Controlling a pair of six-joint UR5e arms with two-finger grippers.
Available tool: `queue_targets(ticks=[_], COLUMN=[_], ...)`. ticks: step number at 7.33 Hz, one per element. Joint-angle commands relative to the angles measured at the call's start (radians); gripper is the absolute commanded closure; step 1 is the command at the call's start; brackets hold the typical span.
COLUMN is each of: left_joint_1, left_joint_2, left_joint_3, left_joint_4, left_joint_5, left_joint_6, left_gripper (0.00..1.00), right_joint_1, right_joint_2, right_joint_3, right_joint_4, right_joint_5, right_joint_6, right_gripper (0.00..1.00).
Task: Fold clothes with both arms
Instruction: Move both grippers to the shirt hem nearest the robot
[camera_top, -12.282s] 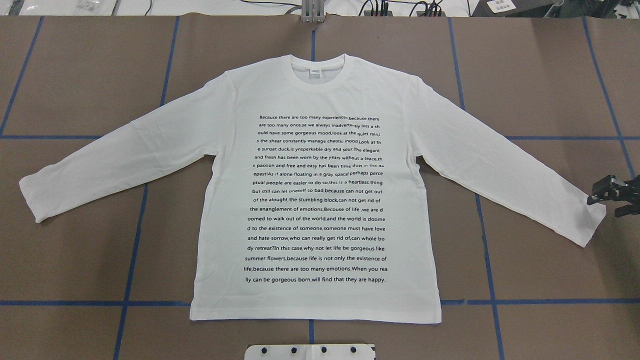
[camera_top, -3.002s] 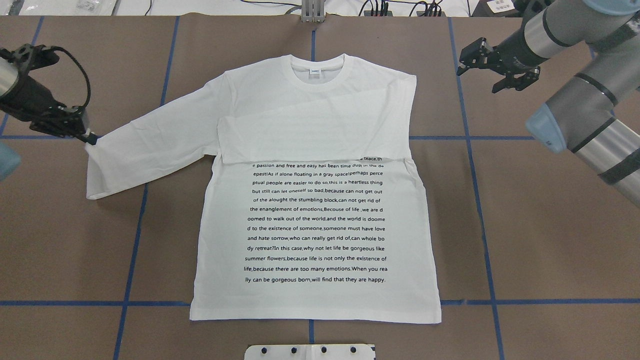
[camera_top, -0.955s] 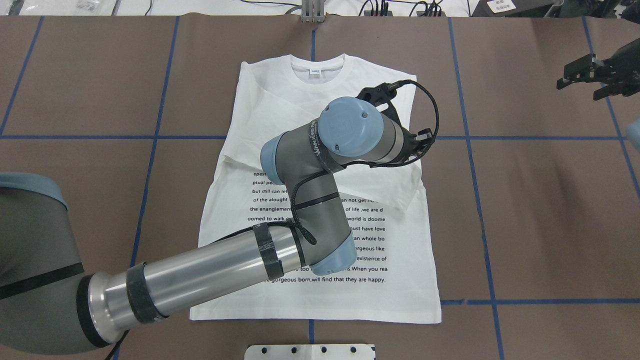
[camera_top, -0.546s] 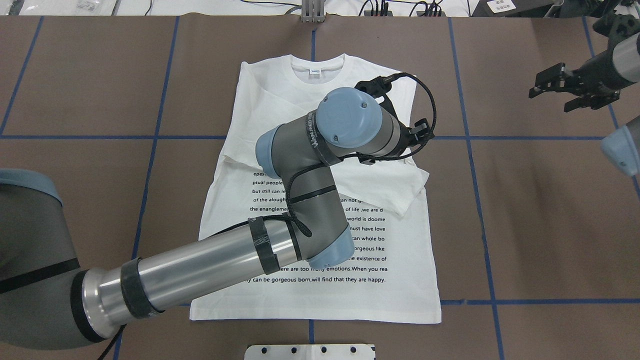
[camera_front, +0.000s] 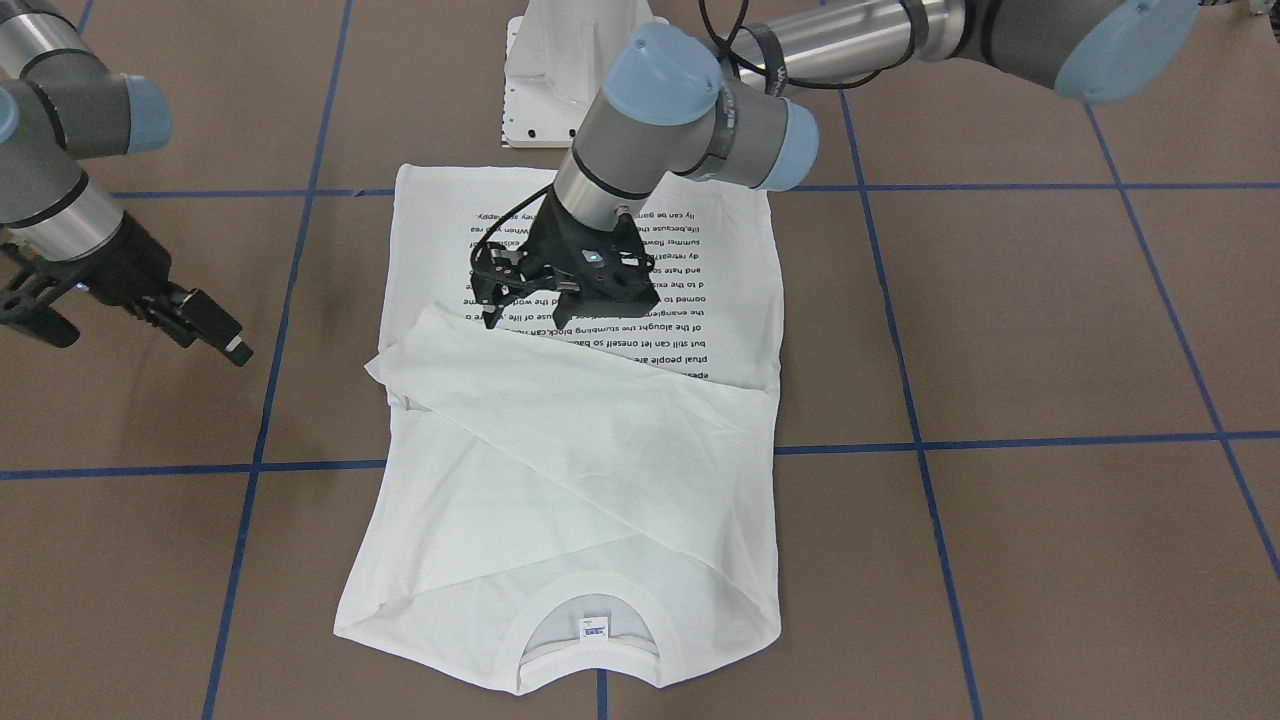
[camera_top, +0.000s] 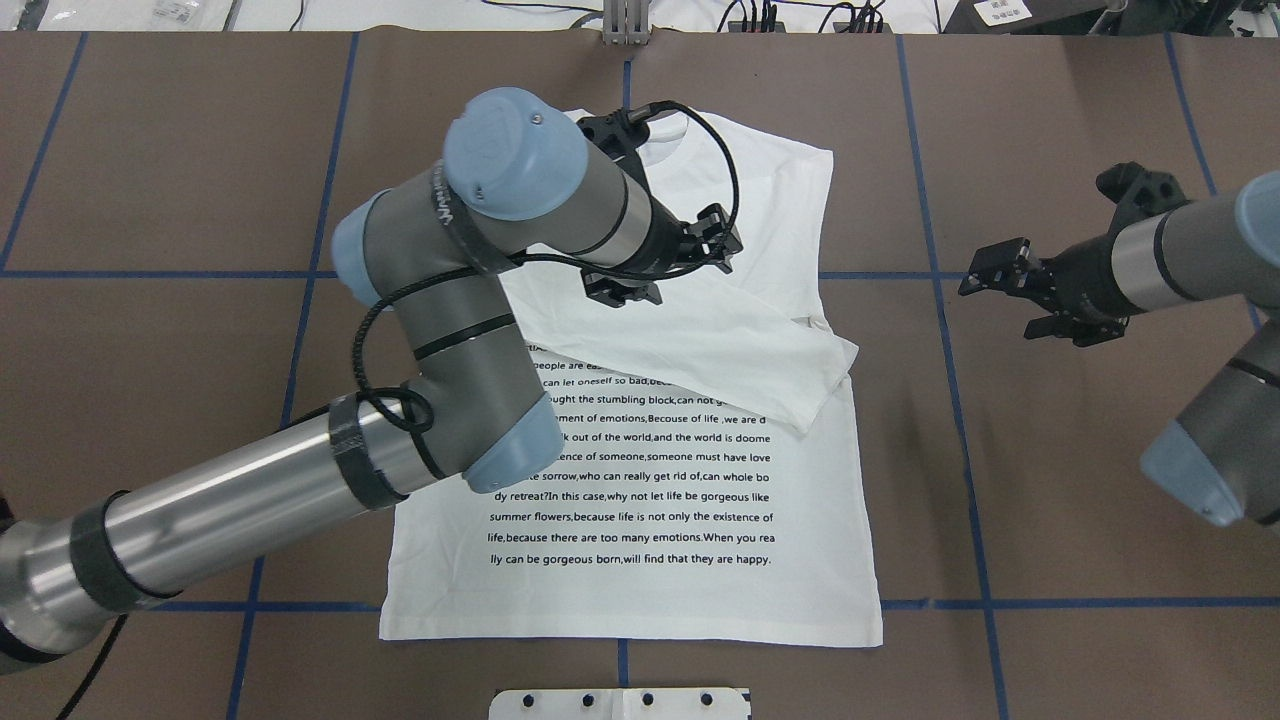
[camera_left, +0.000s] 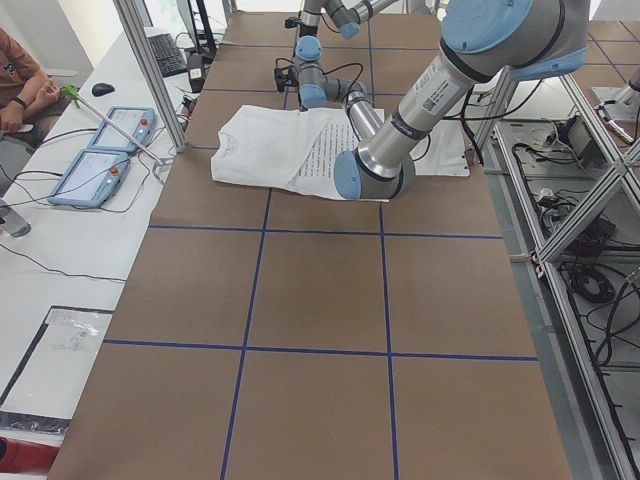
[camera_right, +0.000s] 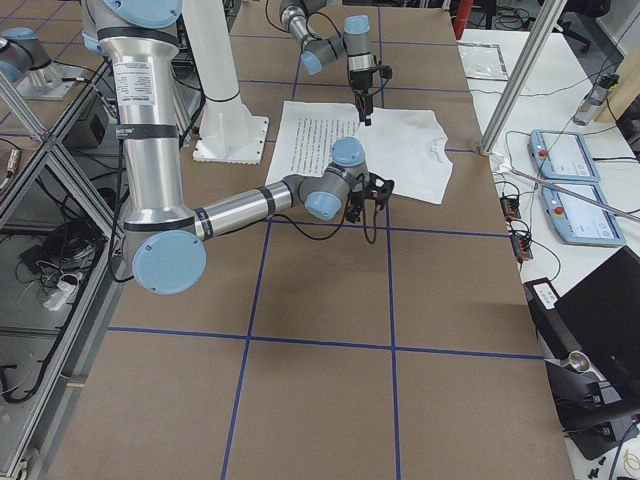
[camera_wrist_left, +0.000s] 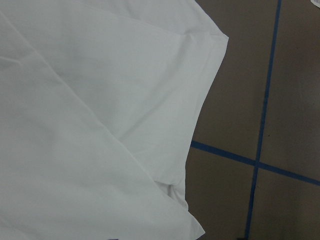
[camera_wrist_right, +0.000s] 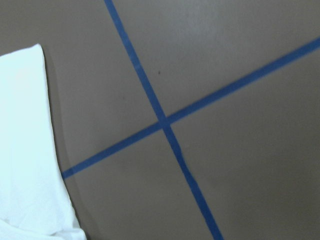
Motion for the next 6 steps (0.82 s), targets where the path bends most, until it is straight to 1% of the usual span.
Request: queue_targets(ticks=[1, 2, 3, 4, 5, 6], left_joint_1=[-0.044, -0.044, -0.047, -0.047, -0.047, -0.047], left_joint_2=[0.152, 0.211, 0.24, 0.245, 0.246, 0.248], left_joint_3=[-0.233, -0.299, -0.338, -0.343, -0.343, -0.343], left_joint_4=[0.129, 0.142, 0.147, 0.147, 0.147, 0.147], left_joint_5=[-0.006, -0.005, -0.003, -0.003, -0.003, -0.001], left_joint_6=[0.148, 0.153, 0.153, 0.153, 0.153, 0.153], left_gripper=[0.18, 0.18, 0.18, 0.18, 0.18, 0.18], right_joint_1=[-0.24, -0.361, -0.507, -0.642, -0.722, -0.778], right_joint_2=[-0.122, -0.138, -0.142, -0.139, -0.136, -0.129], right_joint_3=[0.233, 0.316, 0.361, 0.364, 0.364, 0.36], right_joint_4=[-0.061, -0.153, -0.232, -0.283, -0.29, -0.329], right_joint_5=[-0.161, -0.253, -0.386, -0.531, -0.607, -0.635], right_joint_6=[0.257, 0.393, 0.49, 0.579, 0.649, 0.683], right_gripper=[0.03, 0.04, 0.05, 0.07, 0.08, 0.09])
